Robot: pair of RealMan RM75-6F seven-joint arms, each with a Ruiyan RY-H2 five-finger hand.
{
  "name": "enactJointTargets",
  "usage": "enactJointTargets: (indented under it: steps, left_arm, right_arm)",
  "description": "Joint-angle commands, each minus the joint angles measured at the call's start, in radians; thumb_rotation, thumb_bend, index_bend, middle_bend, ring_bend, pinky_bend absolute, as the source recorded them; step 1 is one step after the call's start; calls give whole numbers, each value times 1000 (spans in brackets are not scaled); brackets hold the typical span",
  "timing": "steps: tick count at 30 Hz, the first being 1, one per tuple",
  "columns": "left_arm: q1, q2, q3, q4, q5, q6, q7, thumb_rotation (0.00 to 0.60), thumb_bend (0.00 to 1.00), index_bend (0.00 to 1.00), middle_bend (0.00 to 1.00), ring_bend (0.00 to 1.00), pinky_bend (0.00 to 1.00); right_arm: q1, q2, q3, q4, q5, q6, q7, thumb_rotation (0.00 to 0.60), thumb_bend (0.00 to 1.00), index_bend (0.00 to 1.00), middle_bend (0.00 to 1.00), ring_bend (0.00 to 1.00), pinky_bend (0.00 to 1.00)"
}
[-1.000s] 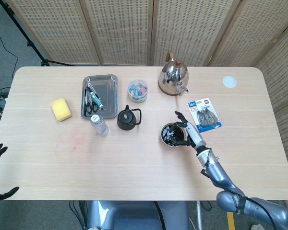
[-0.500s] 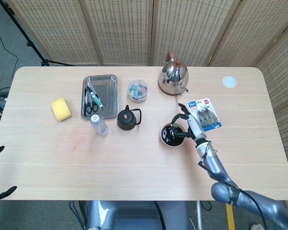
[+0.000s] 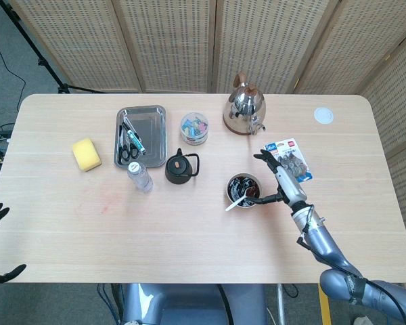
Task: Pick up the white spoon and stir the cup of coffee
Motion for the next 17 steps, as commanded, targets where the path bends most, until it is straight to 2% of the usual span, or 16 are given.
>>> enactJointTargets:
  steps: [1,4,10,17]
  left_arm:
    - [3,2,2,4,6,8,-7,600,0,0,0,0,0]
    - [8,3,3,8,12,18,-12,600,0,0,0,0,0]
    - [14,-2,2,13,17,31,-3,600,0,0,0,0,0]
    - [24,-10,15,16,53,44,14,600,0,0,0,0,0]
  right_arm:
    - [-53,73,-42,-68,-99,91,-73,600,0,110,0,0,0]
    - [-105,101,-95,-64,-207,198,-142,600,0,110,0,0,0]
    - [-225,110,-198,44,-416,455,-252,600,0,110,0,0,0]
    - [-370,112,-285,182,-545,702,-371,600,0,93,0,0,0]
